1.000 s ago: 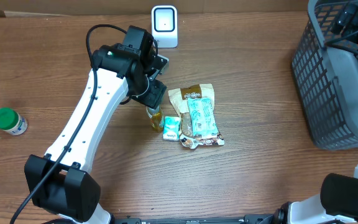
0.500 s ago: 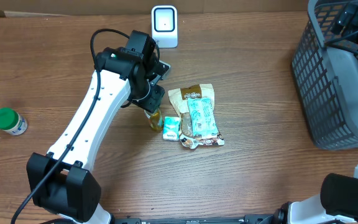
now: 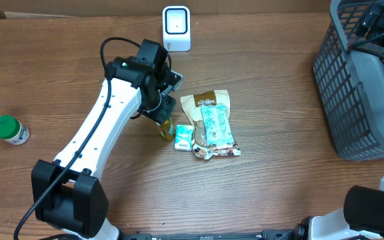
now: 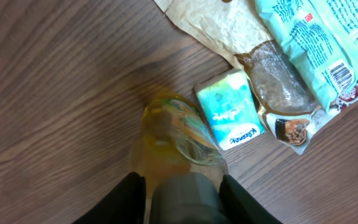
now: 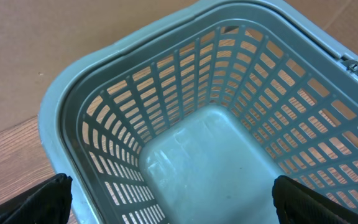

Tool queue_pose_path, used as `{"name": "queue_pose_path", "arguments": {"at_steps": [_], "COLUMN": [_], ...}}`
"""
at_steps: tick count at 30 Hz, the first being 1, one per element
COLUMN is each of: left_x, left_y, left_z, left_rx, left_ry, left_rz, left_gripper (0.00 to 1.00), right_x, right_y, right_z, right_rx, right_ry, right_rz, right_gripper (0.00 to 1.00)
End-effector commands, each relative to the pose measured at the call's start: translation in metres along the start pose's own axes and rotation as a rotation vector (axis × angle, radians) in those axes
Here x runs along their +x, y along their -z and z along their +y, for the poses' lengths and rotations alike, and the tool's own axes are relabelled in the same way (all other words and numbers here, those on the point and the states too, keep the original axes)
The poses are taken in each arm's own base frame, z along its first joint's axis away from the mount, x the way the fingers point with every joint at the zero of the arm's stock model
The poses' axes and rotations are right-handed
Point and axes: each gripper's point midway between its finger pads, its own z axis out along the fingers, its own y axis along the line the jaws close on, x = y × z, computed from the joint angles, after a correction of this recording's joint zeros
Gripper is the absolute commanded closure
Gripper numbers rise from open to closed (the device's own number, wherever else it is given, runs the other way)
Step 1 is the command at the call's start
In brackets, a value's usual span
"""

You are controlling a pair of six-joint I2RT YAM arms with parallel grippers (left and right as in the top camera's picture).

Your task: Scan the item barcode

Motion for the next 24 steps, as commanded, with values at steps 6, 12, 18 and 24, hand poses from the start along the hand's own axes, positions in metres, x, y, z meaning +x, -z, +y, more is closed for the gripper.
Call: {"name": "queue_pose_path", "arguments": {"at_steps": [6, 12, 18, 24], "left_x": [0.002, 0.002, 0.002, 0.007], "left_y": [-0.006, -0.006, 0.001, 0.021], "left_z": [-0.005, -0.004, 0.016, 0.042], "left_rx": [0.018, 0.014, -0.108, -0.277], "left_ry": [0.039, 0.155, 0.271, 0.438], "left_rz": [0.014, 0.015, 0.001, -0.055], "left_gripper": [0.87, 0.83, 0.85, 0.86], "right_x": [-0.009, -0.009, -0.009, -0.009], "right_y": [0.009, 0.009, 0.009, 0.009], "right_z": [-0.002, -0.002, -0.002, -0.002], "right_rx": [0.005, 0.005, 0.005, 0.005], "right_ry": [-0.01, -0.01, -0.01, -0.01], "right_rz": [-0.032, -0.032, -0.032, -0.032], "right_gripper": [0.0, 0.0, 0.0, 0.0]}}
